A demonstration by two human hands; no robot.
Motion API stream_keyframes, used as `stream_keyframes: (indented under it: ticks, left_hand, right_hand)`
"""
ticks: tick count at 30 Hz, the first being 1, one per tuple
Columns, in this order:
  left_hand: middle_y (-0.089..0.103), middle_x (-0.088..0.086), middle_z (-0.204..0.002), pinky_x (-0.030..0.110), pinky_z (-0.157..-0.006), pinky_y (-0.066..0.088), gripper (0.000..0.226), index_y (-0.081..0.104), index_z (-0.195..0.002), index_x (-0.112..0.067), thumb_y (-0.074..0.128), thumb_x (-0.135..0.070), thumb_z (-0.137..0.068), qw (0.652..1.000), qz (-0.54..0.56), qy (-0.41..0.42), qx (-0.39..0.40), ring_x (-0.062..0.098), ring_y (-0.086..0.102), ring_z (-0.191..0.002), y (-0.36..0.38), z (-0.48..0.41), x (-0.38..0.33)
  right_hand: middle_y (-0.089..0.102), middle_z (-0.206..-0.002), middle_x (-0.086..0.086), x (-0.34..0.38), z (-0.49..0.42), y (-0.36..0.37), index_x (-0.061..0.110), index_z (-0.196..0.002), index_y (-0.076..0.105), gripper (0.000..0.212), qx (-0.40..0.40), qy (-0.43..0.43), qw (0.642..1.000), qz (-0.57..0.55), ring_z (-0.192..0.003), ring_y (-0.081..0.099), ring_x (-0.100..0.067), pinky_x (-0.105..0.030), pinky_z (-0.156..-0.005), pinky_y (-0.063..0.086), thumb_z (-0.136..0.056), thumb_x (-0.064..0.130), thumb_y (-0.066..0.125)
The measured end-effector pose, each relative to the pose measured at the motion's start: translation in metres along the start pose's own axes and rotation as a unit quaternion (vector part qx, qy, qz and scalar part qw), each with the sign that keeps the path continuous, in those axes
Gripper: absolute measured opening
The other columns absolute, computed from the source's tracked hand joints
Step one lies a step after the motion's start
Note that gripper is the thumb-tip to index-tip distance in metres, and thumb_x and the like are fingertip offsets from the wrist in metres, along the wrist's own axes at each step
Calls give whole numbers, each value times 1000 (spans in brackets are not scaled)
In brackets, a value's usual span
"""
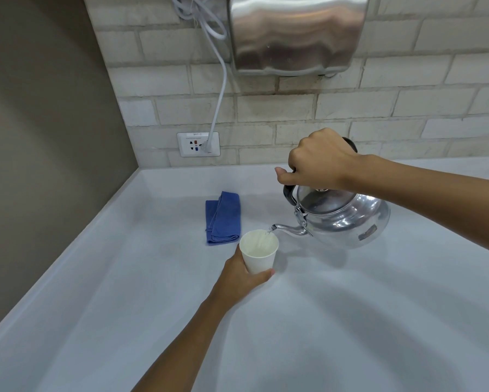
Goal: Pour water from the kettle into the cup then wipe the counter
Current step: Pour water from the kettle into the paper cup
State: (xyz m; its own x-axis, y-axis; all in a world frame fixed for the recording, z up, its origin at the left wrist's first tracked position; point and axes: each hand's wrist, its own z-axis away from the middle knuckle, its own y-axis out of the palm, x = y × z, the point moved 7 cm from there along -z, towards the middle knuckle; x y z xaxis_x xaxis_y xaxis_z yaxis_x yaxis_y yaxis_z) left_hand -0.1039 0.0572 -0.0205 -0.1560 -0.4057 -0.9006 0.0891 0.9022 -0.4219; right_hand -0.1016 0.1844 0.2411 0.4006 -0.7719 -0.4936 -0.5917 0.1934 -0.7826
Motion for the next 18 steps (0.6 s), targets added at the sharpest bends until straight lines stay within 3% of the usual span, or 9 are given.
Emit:
stream_keyframes:
  ticks: [18]
  left_hand:
    - [58,-13,-114,20,-81,45,86,41,-131,-28,78,-52,-58,1000,-1,0,2,6,56,-102,0,0,-1]
  right_hand:
    - [18,-35,-1,2,0,1,11,-39,18,62,-1,-9,1000,1,-35,14,-17,-20,-46,13,-87,39,45]
